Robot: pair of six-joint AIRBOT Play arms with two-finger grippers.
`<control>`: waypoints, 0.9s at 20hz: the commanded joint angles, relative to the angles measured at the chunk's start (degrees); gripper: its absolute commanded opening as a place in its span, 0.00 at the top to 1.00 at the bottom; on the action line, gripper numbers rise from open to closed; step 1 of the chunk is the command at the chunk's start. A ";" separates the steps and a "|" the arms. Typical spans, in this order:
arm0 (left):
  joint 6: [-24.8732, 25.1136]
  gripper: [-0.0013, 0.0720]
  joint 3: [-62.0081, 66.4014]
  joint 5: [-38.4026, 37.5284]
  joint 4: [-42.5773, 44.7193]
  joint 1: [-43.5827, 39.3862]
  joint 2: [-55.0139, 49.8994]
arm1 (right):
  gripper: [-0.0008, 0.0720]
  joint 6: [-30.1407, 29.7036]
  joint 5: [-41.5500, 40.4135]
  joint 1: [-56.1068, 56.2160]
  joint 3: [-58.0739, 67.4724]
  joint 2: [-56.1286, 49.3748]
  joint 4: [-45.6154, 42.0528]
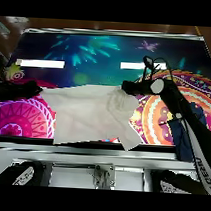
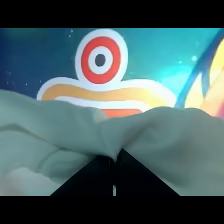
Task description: Fold the shirts.
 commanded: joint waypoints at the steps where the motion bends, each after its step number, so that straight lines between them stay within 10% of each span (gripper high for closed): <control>1: -0.50 0.93 -3.96 2.93 -5.25 -3.10 -9.11 | 0.86 1.70 -2.54 0.52 -0.66 -5.42 4.63; 3: -0.44 0.93 -3.91 2.14 -7.26 -4.07 -10.86 | 0.80 0.76 -2.40 -0.35 -0.50 -4.28 4.02; 4: -0.24 0.74 -3.67 1.84 -7.50 -4.02 -10.58 | 0.32 0.20 -1.68 -1.44 -0.46 -2.95 3.43; 5: -0.24 0.33 -2.97 0.26 -7.43 -3.32 -10.32 | 0.03 -2.49 -0.55 -2.84 -0.46 -1.25 3.06; 6: 0.24 0.02 -1.84 -3.08 -7.30 -1.73 -10.14 | 0.03 -5.60 1.38 -4.79 -0.46 1.05 2.01; 12: 12.57 0.04 -4.66 -26.77 3.28 12.70 -5.01 | 0.04 -13.97 32.72 -21.68 -1.95 13.46 -27.82; 18: 15.50 0.04 -27.32 -22.36 -1.77 18.05 -0.63 | 0.04 -24.15 37.51 -43.71 -18.38 16.04 7.32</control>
